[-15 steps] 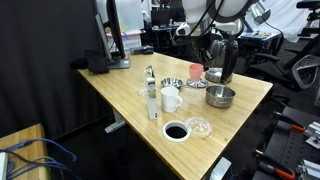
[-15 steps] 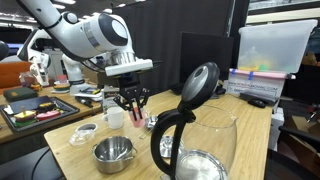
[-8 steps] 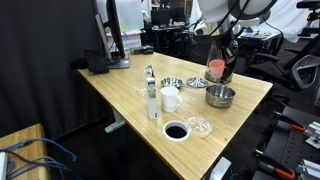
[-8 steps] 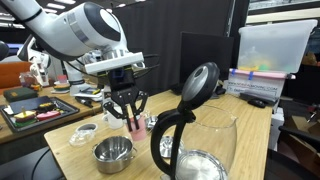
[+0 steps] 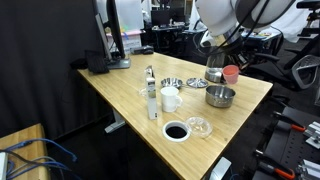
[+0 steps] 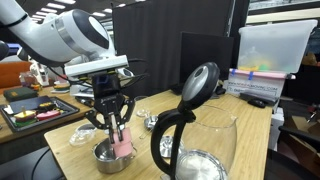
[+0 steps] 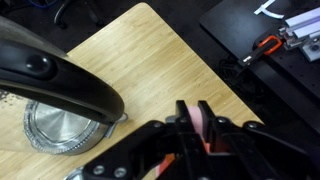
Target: Pour the contents in the pink mug into the silver bowl
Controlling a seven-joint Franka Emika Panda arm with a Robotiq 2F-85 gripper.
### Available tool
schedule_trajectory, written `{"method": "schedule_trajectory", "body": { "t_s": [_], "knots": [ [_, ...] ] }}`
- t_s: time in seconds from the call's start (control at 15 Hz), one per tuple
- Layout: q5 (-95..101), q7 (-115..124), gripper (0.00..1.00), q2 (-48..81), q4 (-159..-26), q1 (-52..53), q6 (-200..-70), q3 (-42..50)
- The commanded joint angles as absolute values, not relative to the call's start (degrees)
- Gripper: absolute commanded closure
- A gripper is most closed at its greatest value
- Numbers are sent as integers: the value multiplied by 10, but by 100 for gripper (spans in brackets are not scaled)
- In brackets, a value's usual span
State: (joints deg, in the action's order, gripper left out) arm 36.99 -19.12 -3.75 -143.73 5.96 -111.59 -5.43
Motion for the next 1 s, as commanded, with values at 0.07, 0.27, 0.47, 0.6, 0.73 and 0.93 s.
{"method": "schedule_trajectory", "body": {
  "t_s": [0.07, 0.27, 0.47, 0.6, 0.73, 0.93],
  "knots": [
    [401, -166, 96, 1, -1418, 83, -1064, -82],
    [437, -139, 96, 25, -1401, 103, -1019, -102],
    [475, -122, 96, 40, -1385, 122, -965, -118],
    [491, -116, 96, 50, -1378, 133, -928, -128],
    [505, -103, 96, 62, -1374, 142, -894, -136],
    [534, -51, 96, 89, -1365, 155, -845, -144]
  ]
}}
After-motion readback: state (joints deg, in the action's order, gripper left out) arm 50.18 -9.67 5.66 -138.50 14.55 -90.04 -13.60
